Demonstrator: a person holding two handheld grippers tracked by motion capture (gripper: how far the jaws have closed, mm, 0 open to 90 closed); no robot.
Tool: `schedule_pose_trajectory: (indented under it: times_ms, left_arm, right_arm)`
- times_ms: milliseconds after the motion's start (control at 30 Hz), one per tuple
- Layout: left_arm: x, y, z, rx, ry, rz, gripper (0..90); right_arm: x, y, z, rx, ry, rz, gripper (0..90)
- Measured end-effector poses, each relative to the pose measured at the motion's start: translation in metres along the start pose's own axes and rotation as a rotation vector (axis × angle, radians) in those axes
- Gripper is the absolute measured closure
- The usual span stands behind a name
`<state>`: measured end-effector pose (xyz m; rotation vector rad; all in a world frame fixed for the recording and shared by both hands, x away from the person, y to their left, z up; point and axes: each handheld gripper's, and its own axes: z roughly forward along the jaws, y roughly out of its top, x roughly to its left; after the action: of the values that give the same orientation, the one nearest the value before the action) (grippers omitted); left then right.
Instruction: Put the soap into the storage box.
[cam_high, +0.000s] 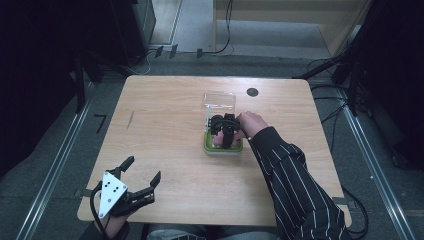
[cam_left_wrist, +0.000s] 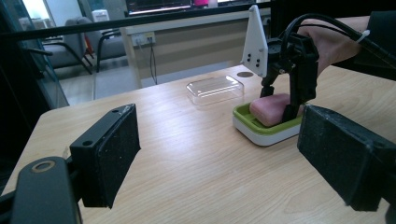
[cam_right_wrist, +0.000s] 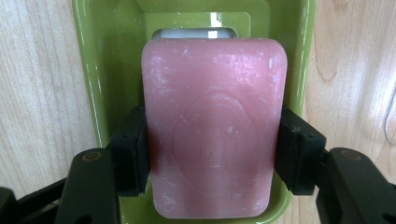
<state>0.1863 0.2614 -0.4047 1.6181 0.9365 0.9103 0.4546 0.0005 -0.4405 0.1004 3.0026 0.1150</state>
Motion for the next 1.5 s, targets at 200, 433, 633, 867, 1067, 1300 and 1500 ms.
schedule_pose_trajectory:
  times_ms: [200, 433, 633, 867, 1067, 1300, 1500]
  left_arm:
    - [-0.001, 0.000, 0.002, 0.003, -0.006, 0.003, 13.6]
    - [-0.001, 0.000, 0.002, 0.002, -0.007, 0.002, 13.6]
    - [-0.001, 0.000, 0.001, 0.000, -0.007, 0.004, 13.6]
    - [-0.001, 0.000, 0.001, 0.002, -0.008, 0.005, 13.6]
    - [-0.002, 0.001, 0.002, 0.002, -0.015, 0.008, 13.6]
    - [-0.002, 0.001, 0.003, 0.000, -0.017, 0.009, 13.5]
    - [-0.002, 0.001, 0.003, 0.000, -0.021, 0.010, 13.6]
  right_arm:
    - [0.000, 0.000, 0.001, 0.012, -0.003, -0.005, 38.4]
    - [0.000, -0.001, 0.002, 0.011, -0.010, 0.002, 37.7]
    - [0.000, -0.001, -0.006, -0.006, -0.024, 0.009, 37.0]
    - [0.002, -0.003, -0.018, 0.002, -0.050, 0.055, 31.3]
    - [0.003, -0.009, -0.027, 0.002, -0.028, 0.118, 22.9]
    - [0.003, -0.019, -0.033, 0.015, -0.001, 0.189, 14.3]
    - [0.005, -0.028, -0.039, 0.034, 0.015, 0.240, 13.1]
